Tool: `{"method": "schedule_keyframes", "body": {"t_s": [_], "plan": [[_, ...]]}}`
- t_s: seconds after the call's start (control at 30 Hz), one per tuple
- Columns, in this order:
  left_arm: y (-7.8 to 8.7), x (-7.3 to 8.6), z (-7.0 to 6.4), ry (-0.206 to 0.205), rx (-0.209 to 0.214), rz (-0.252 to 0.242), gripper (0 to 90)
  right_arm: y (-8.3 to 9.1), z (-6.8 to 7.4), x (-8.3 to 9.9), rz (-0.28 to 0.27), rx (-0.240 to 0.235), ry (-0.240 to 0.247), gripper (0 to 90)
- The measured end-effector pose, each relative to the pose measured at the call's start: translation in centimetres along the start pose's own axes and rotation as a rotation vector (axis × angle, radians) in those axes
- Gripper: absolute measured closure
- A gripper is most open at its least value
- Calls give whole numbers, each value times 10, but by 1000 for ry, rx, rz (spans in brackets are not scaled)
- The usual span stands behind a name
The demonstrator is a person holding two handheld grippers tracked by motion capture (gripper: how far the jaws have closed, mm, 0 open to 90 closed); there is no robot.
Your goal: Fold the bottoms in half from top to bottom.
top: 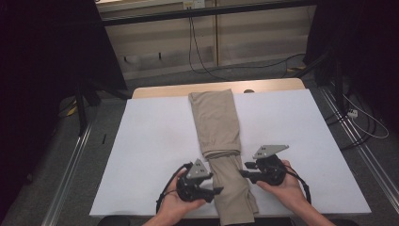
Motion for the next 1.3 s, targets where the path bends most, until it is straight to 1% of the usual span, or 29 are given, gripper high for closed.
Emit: {"method": "schedule_keyframes", "body": {"t_s": [0.03, 0.07, 0.13, 0.17, 0.2, 0.27, 0.3, 0.33, 0.37, 0.43, 0.47, 0.5, 0.57, 0.6, 0.63, 0.67, 0.7, 0.73, 0.8, 0.87, 0.93, 0.97, 1.0, 1.1, 1.13, 1.17, 1.2, 1.23, 1.3], "plan": [[0, -5, 11, 16, -23, -26, 388, -1, -3, -3, -9, -2, 6, 567], [-1, -9, 20, 29, -47, -34, 356, -5, -9, -9, -16, 4, 20, 517], [-5, -15, 35, 45, -73, -34, 352, -12, -17, -17, -1, 17, 52, 465], [-6, -18, 40, 44, -77, -35, 352, -18, -23, -21, -2, 26, 50, 444], [-9, -22, 48, 42, -102, -39, 351, -22, -27, -23, -2, 29, 48, 422], [-15, -28, 59, 73, -116, -35, 335, -32, -35, -27, -6, 33, 58, 387], [-17, -30, 62, 75, -121, -27, 316, -35, -38, -28, -9, 27, 55, 367], [-19, -32, 66, 53, -141, -25, 313, -38, -39, -29, -6, 26, 56, 349], [-21, -34, 68, 44, -161, -44, 314, -40, -39, -29, 4, 33, 73, 352], [-23, -34, 74, 63, -126, -60, 313, -43, -37, -30, 16, 42, 107, 350], [-25, -33, 74, 57, -125, -60, 313, -44, -36, -30, 23, 53, 131, 344], [-25, -33, 74, 31, -125, -45, 311, -46, -36, -31, 20, 53, 141, 350], [-26, -33, 71, 32, -116, -49, 311, -49, -37, -30, 22, 72, 153, 383], [-26, -34, 69, 12, -124, -49, 312, -50, -39, -29, 27, 89, 156, 445], [-27, -35, 68, 4, -128, -48, 316, -51, -41, -29, 28, 101, 153, 492], [-29, -36, 67, -7, -135, -27, 333, -50, -43, -29, 23, 105, 146, 515], [-31, -38, 67, -13, -156, -23, 353, -49, -46, -29, 9, 104, 125, 552], [-33, -39, 68, -13, -159, -25, 370, -49, -48, -29, 3, 108, 123, 608], [-36, -41, 73, -22, -168, -17, 430, -50, -50, -31, 20, 124, 139, 617], [-41, -40, 78, 1, -172, -11, 522, -53, -51, -32, 18, 130, 139, 638], [-42, -39, 83, 29, -158, -13, 568, -57, -52, -33, 18, 131, 141, 674], [-40, -40, 86, 49, -139, -22, 601, -59, -52, -34, 16, 135, 141, 741], [-40, -40, 86, 62, -132, -33, 714, -60, -53, -35, 9, 123, 137, 796], [-38, -42, 85, 74, -129, -33, 831, -58, -53, -40, -36, 128, 124, 839], [-38, -43, 85, 84, -127, -38, 857, -57, -53, -42, -45, 127, 119, 839], [-34, -44, 84, 110, -115, -60, 867, -54, -53, -45, -57, 123, 116, 840], [-30, -45, 83, 117, -104, -75, 870, -49, -52, -49, -75, 122, 111, 840], [-26, -47, 82, 119, -93, -79, 871, -45, -52, -51, -88, 117, 107, 840], [-11, -53, 75, 102, -79, -103, 871, -35, -50, -55, -106, 104, 104, 840]]}}
Point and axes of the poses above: each handheld gripper's, and its own axes: y roughly backward along the jaws, x roughly out of its underside, z roughly to its left, the point moved 1 cm from there along -y, roughly forward along the jaws, and after that the axes turned 10 degrees about y, right-handed, at the moved point
